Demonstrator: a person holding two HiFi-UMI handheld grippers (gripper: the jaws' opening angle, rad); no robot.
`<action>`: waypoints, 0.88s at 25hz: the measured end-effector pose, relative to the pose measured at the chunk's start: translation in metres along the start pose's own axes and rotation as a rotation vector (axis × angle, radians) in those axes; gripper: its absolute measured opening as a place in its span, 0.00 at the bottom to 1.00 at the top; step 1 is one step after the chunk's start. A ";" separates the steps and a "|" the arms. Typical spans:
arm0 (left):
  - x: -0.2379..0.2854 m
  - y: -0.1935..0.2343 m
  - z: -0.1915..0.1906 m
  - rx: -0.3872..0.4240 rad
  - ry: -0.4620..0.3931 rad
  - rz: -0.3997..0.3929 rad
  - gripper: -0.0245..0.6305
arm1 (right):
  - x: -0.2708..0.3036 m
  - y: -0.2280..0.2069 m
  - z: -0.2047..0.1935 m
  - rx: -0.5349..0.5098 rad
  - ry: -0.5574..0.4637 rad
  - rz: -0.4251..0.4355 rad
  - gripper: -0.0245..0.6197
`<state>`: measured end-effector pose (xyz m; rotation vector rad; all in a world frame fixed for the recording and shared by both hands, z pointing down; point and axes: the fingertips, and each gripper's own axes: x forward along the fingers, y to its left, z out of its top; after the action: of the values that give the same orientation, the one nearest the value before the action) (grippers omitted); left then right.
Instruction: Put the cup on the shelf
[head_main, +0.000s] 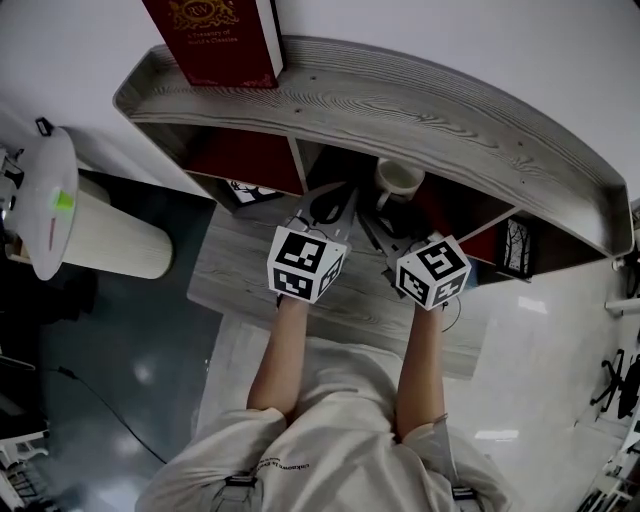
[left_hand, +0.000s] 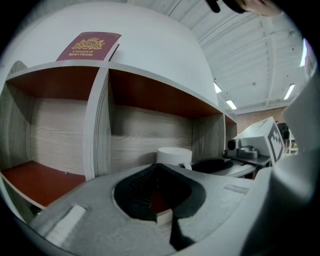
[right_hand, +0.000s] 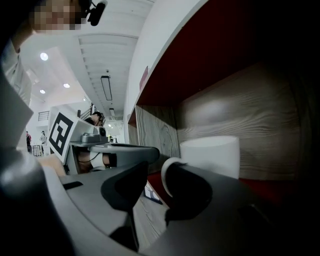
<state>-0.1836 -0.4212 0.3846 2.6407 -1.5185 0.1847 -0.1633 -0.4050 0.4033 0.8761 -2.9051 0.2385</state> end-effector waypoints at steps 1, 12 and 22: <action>-0.001 0.000 0.000 0.002 0.002 0.005 0.05 | 0.001 0.001 -0.001 -0.010 0.008 -0.003 0.25; -0.015 -0.011 -0.002 -0.001 0.003 0.020 0.05 | -0.020 -0.010 -0.009 0.010 0.012 -0.074 0.25; -0.032 -0.031 -0.003 0.006 0.003 0.031 0.05 | -0.049 -0.008 -0.006 0.010 -0.022 -0.129 0.25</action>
<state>-0.1727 -0.3779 0.3827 2.6217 -1.5608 0.1954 -0.1178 -0.3841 0.4030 1.0690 -2.8557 0.2346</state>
